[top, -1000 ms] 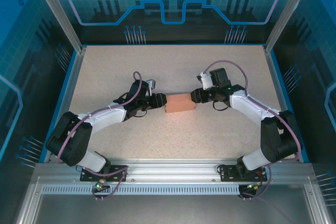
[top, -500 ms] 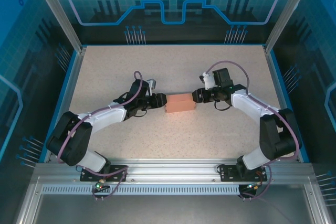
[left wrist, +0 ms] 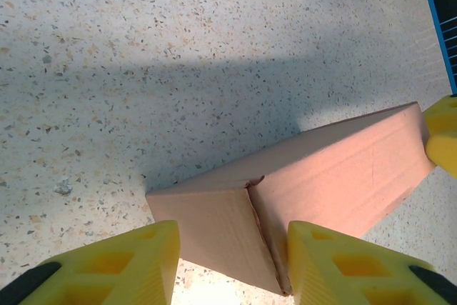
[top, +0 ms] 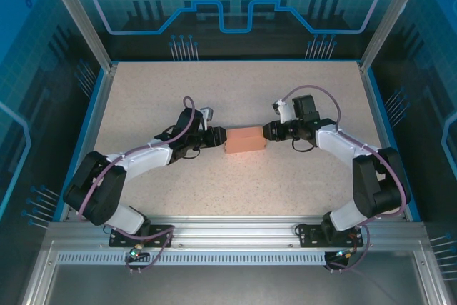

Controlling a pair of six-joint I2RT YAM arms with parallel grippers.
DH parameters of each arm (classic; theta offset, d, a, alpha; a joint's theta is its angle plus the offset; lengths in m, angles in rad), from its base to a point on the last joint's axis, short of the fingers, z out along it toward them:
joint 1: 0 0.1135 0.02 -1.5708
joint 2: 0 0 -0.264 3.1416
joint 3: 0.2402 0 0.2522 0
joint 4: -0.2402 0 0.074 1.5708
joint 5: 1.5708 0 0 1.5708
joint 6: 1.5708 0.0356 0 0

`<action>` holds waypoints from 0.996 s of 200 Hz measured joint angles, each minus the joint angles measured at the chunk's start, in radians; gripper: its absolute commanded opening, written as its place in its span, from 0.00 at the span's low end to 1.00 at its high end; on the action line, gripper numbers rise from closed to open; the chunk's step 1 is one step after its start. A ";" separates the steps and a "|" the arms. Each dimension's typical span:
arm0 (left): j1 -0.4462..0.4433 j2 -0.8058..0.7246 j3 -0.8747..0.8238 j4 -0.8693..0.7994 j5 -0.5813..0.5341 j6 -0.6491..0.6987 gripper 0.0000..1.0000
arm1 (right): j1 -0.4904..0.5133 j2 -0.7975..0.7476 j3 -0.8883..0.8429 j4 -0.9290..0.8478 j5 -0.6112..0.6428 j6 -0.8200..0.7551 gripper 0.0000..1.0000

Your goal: Fold the paper box

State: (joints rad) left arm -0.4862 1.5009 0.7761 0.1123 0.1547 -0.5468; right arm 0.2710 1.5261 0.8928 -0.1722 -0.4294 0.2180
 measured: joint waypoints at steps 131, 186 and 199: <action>0.000 0.000 0.003 -0.002 0.000 0.004 0.45 | 0.006 -0.015 0.033 -0.054 0.018 0.061 0.71; 0.000 0.000 0.004 -0.002 0.000 0.005 0.45 | 0.045 0.002 0.050 -0.059 0.036 0.069 0.80; 0.000 0.000 0.004 -0.002 0.000 0.004 0.45 | 0.058 0.015 0.058 -0.060 0.043 0.069 0.80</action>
State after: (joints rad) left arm -0.4862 1.5009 0.7799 0.1101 0.1543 -0.5426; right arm 0.3286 1.5414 0.9504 -0.2317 -0.3866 0.2874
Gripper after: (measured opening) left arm 0.450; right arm 0.796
